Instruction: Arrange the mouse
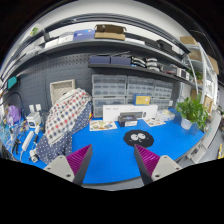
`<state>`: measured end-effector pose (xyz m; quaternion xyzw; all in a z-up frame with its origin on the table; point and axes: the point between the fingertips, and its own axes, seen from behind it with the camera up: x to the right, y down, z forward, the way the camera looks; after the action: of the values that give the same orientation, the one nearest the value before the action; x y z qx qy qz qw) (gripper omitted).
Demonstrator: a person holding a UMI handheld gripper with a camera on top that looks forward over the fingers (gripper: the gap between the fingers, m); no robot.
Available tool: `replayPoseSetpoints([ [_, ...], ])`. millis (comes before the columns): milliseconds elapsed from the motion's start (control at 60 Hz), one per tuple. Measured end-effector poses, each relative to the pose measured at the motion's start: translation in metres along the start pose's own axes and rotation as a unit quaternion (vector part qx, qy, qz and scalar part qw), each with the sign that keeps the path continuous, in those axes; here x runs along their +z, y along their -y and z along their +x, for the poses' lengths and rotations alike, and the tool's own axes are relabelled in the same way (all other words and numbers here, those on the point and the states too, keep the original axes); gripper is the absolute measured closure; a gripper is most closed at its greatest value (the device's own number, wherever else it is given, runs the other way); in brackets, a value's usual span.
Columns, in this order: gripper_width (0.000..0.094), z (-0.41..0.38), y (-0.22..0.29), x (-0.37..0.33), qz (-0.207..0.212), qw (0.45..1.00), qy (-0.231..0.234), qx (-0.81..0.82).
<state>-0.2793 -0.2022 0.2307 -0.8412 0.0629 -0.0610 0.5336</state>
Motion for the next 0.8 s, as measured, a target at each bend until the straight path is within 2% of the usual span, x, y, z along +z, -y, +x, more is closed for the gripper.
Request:
replayPoseSetpoints([
  [183,0.0091,-0.017,-0.019,0.025,-0.004,1.0,0.02,-0.008],
  [383,0.0093,-0.004,-0.077,0.054,-0.045,0.998,0.04,-0.026],
  [667,0.0095,0.089,-0.173,0.086,-0.115,0.991,0.052,-0.044],
  [800,0.0099,0.14,-0.203,0.105,-0.145,0.987,0.051,-0.045],
])
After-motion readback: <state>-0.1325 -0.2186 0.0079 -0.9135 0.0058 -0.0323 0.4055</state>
